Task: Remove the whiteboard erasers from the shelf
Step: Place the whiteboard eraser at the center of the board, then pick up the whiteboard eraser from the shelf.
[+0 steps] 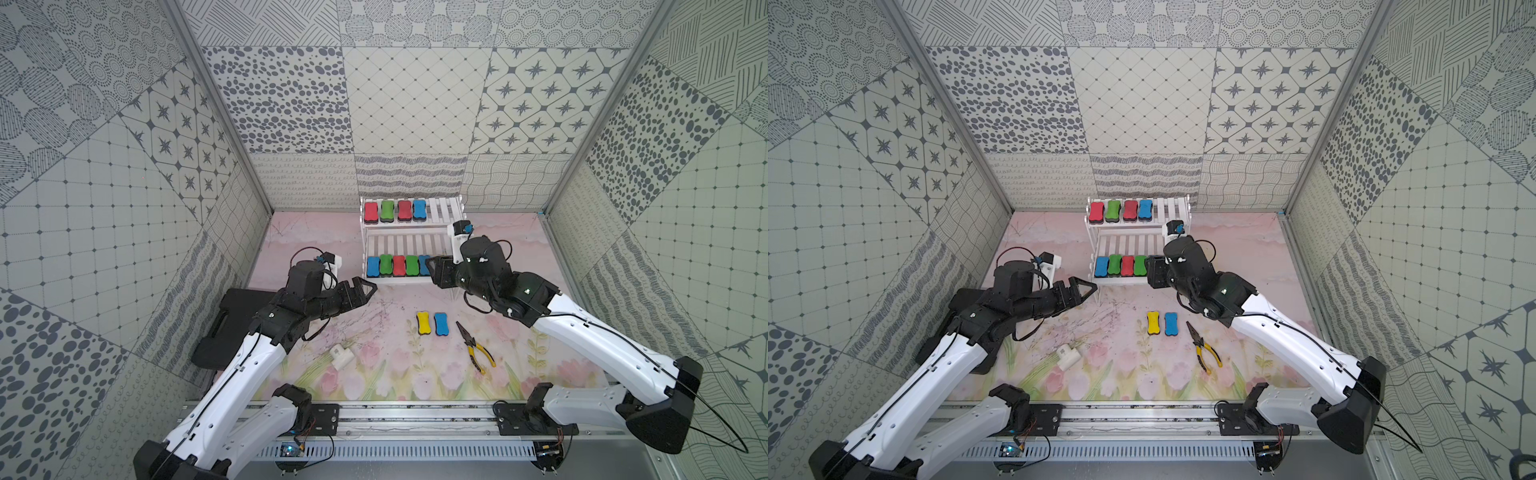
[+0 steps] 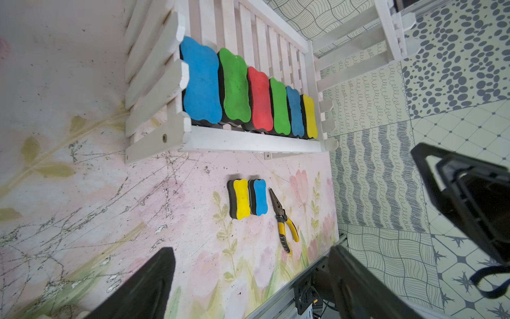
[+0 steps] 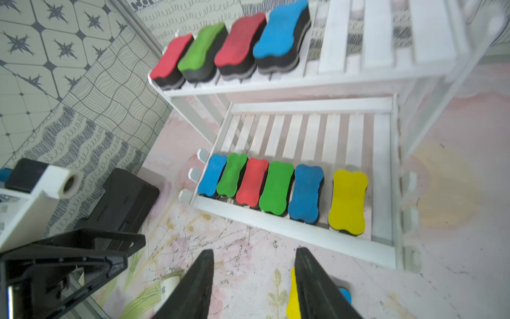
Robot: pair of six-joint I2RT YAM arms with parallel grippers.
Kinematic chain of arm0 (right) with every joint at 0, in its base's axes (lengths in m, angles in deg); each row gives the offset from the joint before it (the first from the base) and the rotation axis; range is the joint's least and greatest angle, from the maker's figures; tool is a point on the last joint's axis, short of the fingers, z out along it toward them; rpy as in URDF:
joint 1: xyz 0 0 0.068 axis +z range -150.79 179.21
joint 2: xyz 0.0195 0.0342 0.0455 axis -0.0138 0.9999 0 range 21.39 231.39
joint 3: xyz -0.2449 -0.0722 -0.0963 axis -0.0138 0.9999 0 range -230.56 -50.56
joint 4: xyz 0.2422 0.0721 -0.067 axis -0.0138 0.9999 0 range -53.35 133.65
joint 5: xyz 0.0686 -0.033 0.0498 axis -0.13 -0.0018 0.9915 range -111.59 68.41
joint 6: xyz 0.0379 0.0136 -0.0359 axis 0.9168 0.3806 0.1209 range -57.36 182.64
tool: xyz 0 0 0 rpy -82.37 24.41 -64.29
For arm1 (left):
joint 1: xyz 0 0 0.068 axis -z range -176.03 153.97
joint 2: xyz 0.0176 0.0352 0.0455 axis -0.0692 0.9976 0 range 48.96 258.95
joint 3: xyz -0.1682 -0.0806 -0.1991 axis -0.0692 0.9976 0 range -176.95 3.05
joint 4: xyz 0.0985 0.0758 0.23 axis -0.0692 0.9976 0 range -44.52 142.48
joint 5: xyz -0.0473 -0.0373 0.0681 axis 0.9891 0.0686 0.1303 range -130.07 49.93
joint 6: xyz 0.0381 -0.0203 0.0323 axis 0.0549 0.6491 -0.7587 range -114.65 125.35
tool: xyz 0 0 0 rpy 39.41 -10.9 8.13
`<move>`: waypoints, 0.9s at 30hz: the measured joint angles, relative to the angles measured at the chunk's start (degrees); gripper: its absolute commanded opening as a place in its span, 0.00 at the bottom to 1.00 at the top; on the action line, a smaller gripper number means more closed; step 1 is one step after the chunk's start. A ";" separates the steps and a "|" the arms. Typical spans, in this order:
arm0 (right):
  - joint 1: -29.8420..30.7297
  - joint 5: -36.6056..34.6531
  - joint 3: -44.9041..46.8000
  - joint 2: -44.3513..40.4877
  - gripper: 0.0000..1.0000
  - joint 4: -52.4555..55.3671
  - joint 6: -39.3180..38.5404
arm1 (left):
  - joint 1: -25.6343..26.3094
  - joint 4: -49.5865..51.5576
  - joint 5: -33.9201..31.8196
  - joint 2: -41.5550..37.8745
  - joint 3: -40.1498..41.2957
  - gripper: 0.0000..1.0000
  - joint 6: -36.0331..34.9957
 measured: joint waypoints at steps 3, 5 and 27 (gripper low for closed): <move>-2.58 0.70 -7.96 3.87 0.50 1.33 -2.51 | 0.00 0.26 0.00 0.00 -0.37 0.91 -0.02; -4.31 1.73 -12.63 7.08 0.50 1.99 -3.78 | 0.00 0.52 0.00 0.02 -0.63 0.91 -0.02; -11.96 4.50 -41.64 34.29 0.51 10.36 -10.73 | 0.00 1.60 0.02 0.17 -1.22 0.91 -0.50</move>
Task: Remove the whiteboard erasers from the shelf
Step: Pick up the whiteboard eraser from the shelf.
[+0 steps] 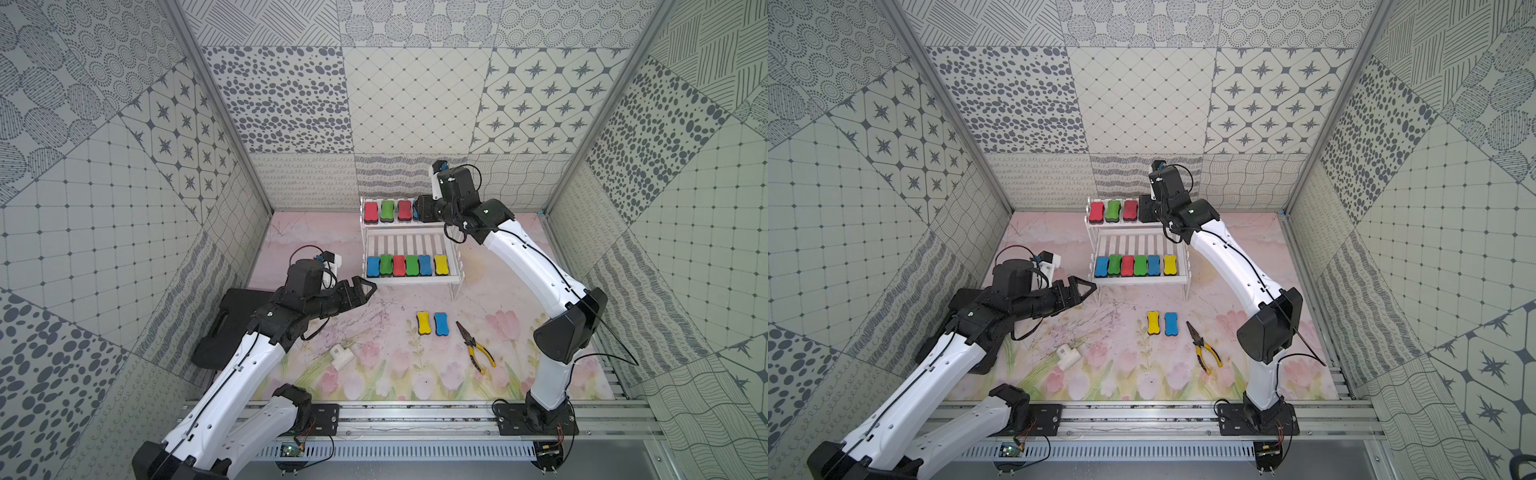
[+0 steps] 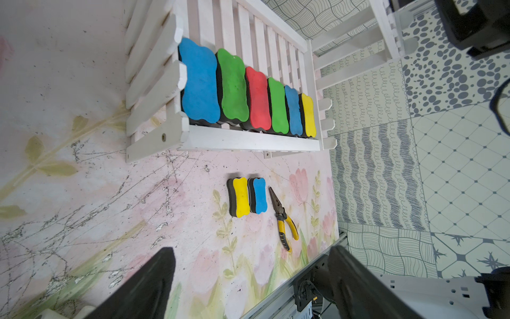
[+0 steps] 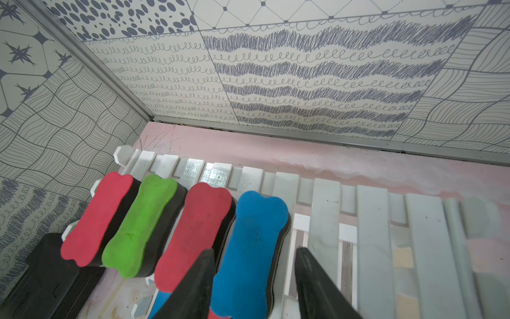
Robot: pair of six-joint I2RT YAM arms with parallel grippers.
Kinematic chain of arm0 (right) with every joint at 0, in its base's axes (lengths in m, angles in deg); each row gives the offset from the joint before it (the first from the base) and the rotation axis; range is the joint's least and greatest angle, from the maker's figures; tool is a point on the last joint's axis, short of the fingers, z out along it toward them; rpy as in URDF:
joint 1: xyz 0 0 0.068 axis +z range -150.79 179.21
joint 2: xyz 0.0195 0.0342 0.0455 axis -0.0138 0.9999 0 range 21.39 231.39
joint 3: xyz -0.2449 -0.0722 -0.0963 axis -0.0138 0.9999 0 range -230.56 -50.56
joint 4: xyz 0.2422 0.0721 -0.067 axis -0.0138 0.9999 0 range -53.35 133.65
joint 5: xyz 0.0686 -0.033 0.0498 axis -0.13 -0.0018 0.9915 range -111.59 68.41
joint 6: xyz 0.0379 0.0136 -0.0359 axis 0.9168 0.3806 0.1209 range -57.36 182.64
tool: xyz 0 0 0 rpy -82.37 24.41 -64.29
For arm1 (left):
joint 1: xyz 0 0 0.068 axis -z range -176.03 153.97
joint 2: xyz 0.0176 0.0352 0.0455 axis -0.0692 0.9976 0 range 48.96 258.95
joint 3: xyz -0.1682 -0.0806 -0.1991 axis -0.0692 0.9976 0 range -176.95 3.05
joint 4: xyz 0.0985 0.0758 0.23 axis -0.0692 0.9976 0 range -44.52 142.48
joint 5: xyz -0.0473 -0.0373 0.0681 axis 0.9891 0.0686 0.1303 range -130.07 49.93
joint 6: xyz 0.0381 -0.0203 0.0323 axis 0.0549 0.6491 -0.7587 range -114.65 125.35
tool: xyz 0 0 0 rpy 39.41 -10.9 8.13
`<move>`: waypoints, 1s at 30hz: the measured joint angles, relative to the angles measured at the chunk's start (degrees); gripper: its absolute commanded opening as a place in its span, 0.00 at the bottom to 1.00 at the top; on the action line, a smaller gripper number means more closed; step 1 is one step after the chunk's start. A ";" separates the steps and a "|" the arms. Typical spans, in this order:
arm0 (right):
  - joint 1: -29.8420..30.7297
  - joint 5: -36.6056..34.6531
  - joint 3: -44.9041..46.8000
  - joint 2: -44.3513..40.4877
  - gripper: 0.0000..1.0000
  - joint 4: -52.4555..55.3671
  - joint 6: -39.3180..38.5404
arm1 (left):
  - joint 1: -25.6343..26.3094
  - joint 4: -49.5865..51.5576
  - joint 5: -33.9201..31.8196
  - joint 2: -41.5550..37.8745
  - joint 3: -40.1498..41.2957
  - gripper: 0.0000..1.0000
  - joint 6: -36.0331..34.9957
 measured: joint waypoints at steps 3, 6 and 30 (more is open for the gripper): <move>-0.17 0.07 -0.81 0.63 0.51 0.59 -0.09 | 0.00 0.00 -0.02 0.00 0.00 0.91 -0.24; -0.24 -0.02 -0.94 1.01 0.49 1.18 -0.17 | 0.00 0.00 -0.02 0.00 0.00 0.91 -0.42; -1.16 -0.59 0.15 -0.07 0.61 2.51 -1.31 | 0.00 0.00 0.00 0.22 0.00 0.91 -0.50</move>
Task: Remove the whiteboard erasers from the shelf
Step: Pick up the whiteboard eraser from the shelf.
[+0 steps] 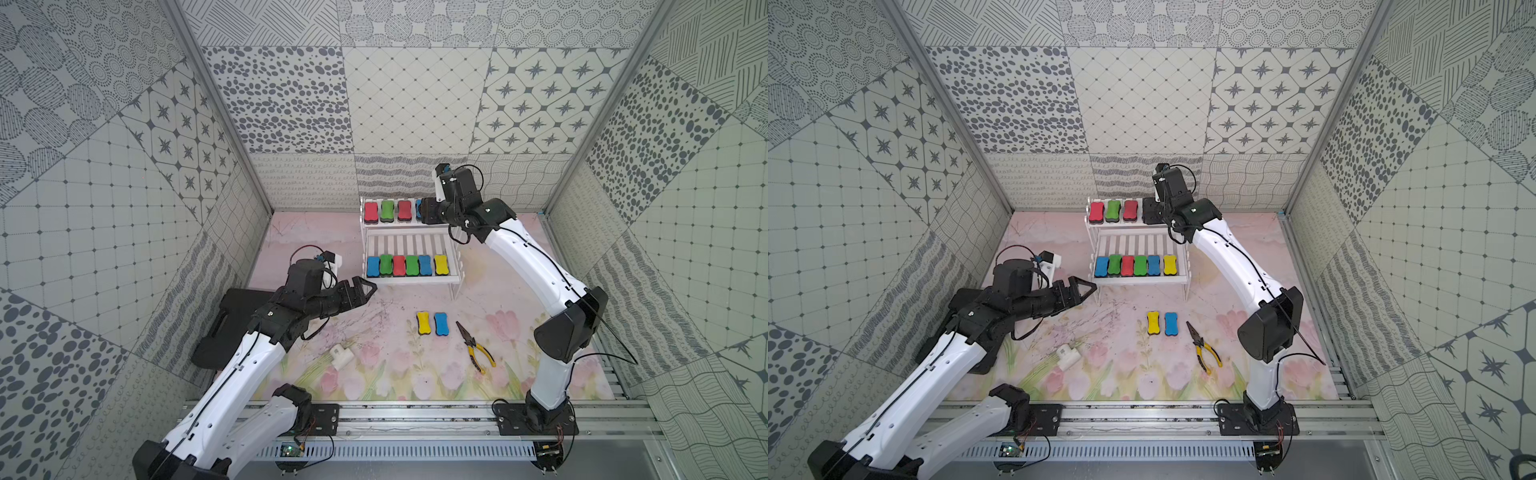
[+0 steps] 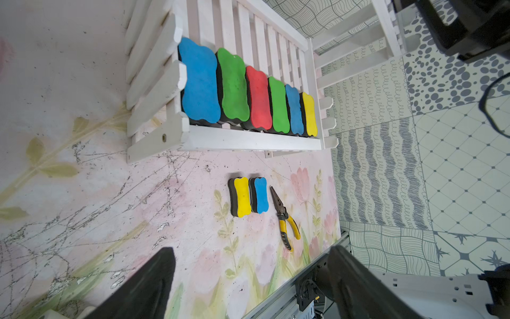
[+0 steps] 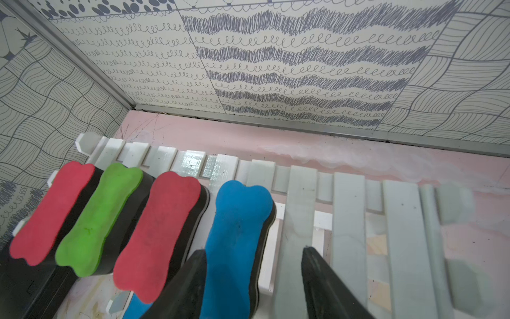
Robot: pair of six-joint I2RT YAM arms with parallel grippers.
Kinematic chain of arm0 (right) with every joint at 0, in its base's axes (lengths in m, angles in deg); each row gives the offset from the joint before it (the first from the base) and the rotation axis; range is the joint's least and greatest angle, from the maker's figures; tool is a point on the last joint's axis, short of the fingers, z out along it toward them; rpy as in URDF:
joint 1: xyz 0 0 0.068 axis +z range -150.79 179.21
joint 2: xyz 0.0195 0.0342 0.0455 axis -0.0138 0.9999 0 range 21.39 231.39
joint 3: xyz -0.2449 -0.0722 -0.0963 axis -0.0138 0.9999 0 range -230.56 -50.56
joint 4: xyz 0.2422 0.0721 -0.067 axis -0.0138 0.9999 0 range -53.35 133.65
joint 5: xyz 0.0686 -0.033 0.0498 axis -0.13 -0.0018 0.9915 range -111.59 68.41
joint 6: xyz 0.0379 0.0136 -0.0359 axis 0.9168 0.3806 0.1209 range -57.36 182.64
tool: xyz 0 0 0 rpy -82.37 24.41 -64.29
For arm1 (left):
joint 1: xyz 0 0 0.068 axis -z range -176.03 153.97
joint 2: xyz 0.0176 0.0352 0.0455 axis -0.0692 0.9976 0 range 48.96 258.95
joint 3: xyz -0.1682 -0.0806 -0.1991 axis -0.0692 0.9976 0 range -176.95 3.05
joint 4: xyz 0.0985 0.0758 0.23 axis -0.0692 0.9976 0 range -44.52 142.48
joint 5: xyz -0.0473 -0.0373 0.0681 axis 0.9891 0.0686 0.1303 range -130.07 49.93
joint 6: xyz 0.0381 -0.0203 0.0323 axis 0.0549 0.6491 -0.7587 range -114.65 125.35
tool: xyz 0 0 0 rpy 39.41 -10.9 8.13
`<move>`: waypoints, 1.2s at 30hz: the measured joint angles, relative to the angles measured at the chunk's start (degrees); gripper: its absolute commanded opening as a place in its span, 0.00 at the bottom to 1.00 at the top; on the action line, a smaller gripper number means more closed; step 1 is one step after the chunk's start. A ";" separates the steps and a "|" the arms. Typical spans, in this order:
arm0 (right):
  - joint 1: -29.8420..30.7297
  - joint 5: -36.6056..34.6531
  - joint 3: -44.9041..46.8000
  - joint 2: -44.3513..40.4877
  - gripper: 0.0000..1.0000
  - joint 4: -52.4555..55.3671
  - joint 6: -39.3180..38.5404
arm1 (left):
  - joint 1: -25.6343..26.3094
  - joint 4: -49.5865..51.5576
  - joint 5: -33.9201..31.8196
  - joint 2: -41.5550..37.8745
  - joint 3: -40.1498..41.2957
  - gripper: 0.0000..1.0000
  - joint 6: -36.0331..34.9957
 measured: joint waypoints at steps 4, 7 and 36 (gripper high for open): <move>0.46 -1.20 -2.62 0.61 0.63 0.66 -0.11 | 0.00 0.00 0.00 0.00 0.00 0.91 0.00; 0.74 -1.62 -3.10 0.98 0.64 0.83 -0.09 | 0.00 0.00 0.00 0.02 0.00 0.91 0.00; 2.32 -2.75 1.75 -0.07 0.38 -0.83 0.39 | 0.00 -0.02 -0.02 0.33 0.20 0.91 0.00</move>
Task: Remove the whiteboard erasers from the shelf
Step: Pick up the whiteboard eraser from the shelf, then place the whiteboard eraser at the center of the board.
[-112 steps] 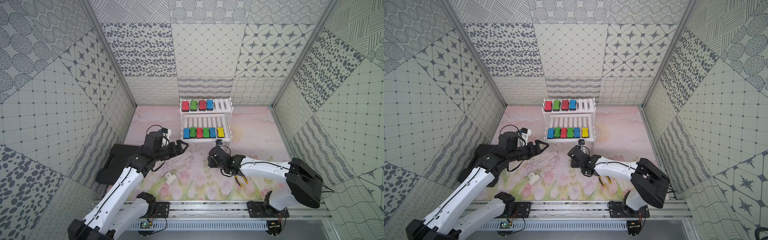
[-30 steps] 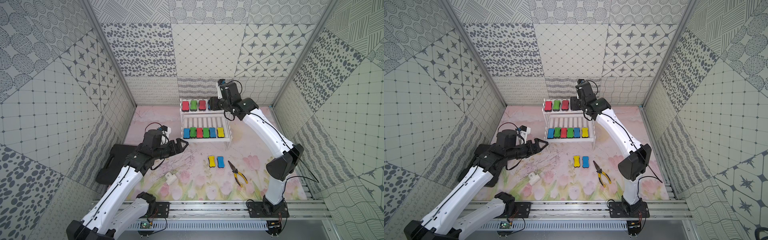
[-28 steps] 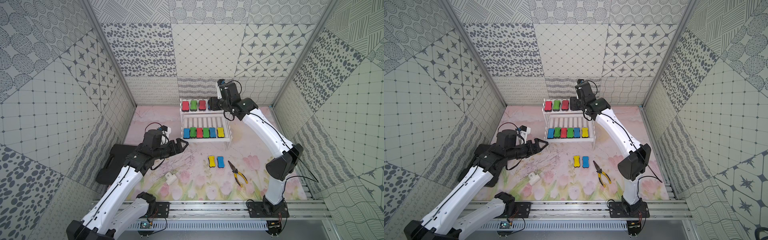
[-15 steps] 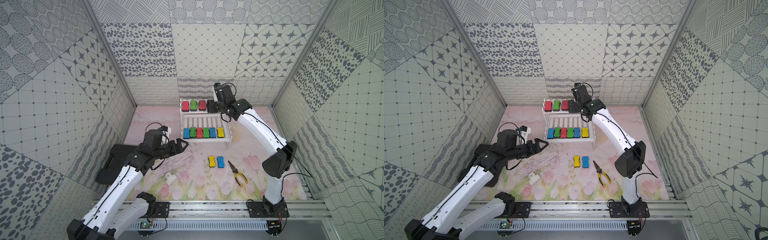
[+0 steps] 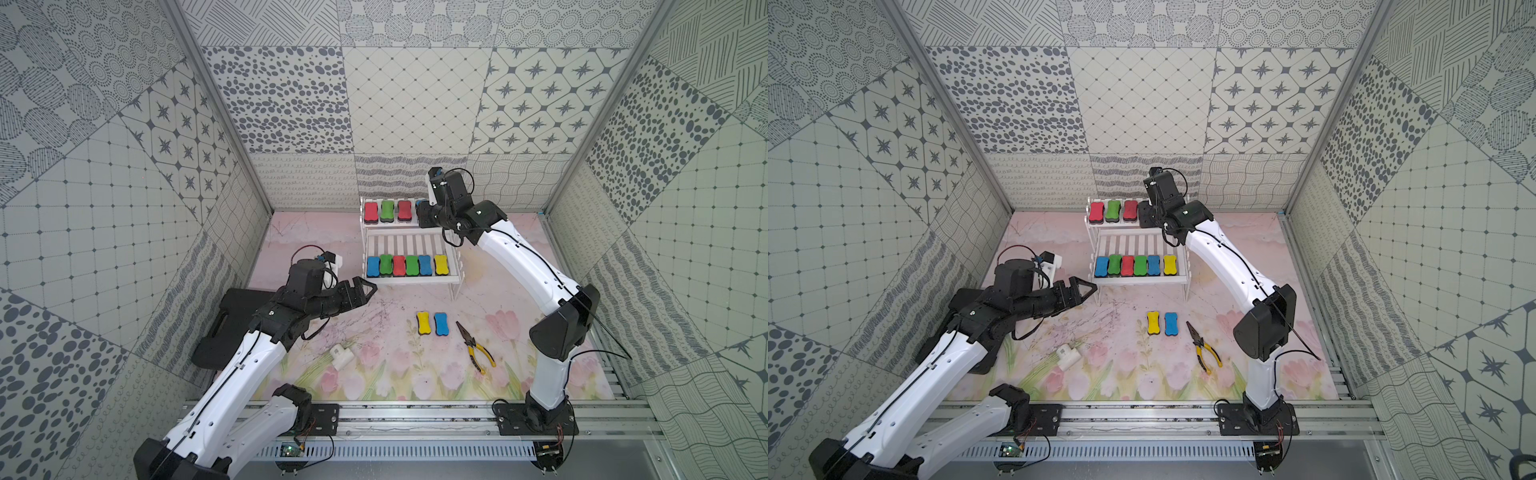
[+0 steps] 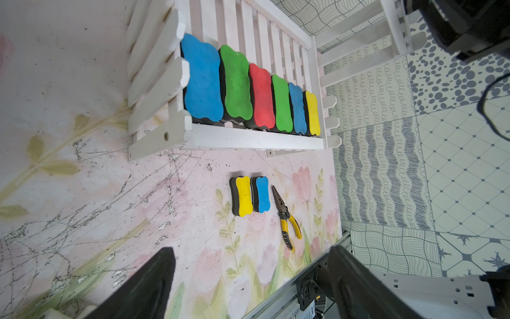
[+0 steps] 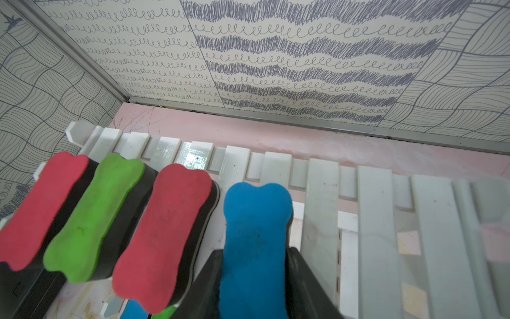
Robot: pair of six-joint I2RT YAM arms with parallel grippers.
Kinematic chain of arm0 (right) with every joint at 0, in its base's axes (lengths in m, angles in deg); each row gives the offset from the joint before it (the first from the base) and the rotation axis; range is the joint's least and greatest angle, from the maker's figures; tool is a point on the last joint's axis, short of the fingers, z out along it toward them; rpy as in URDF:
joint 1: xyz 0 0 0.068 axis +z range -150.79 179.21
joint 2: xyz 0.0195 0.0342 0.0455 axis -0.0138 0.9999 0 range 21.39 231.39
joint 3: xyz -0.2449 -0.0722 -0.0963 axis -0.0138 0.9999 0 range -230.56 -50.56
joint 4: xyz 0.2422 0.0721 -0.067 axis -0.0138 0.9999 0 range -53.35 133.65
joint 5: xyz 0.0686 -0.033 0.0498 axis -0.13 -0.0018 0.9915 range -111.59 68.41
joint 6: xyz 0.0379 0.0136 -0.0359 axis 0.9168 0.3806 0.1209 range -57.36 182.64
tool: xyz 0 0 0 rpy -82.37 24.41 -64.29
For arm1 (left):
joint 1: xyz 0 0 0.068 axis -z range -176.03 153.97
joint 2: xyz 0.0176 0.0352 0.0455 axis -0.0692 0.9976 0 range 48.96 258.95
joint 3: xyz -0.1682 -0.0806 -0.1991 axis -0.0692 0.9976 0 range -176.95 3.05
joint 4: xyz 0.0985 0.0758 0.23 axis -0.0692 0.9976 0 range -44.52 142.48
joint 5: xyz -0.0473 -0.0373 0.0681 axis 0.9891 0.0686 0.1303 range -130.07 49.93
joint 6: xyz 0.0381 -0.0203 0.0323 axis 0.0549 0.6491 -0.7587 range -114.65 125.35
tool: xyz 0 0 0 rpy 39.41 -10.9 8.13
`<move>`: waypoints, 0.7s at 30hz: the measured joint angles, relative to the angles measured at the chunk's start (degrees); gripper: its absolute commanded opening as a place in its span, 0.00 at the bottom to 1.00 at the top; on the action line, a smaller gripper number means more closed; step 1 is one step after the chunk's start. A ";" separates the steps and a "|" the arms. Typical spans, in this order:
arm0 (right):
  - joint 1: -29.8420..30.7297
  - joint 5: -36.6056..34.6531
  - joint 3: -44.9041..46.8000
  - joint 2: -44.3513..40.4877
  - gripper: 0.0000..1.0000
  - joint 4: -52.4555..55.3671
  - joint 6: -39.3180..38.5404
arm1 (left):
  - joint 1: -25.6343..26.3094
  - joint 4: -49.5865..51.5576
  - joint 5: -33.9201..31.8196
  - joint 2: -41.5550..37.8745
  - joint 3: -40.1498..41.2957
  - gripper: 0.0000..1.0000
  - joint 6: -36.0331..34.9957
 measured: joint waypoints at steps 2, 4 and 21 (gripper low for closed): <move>0.46 -0.44 4.09 -3.65 0.38 -1.60 0.44 | 0.00 0.02 -0.02 -0.13 -0.11 0.91 0.00; 1.25 -1.09 9.53 -8.63 0.38 -3.32 1.05 | 0.00 0.04 -0.02 -0.42 -0.17 0.91 -0.02; 23.80 -10.49 66.27 -35.69 0.37 -20.46 22.03 | 0.00 0.50 -0.70 -2.97 -0.07 0.91 0.00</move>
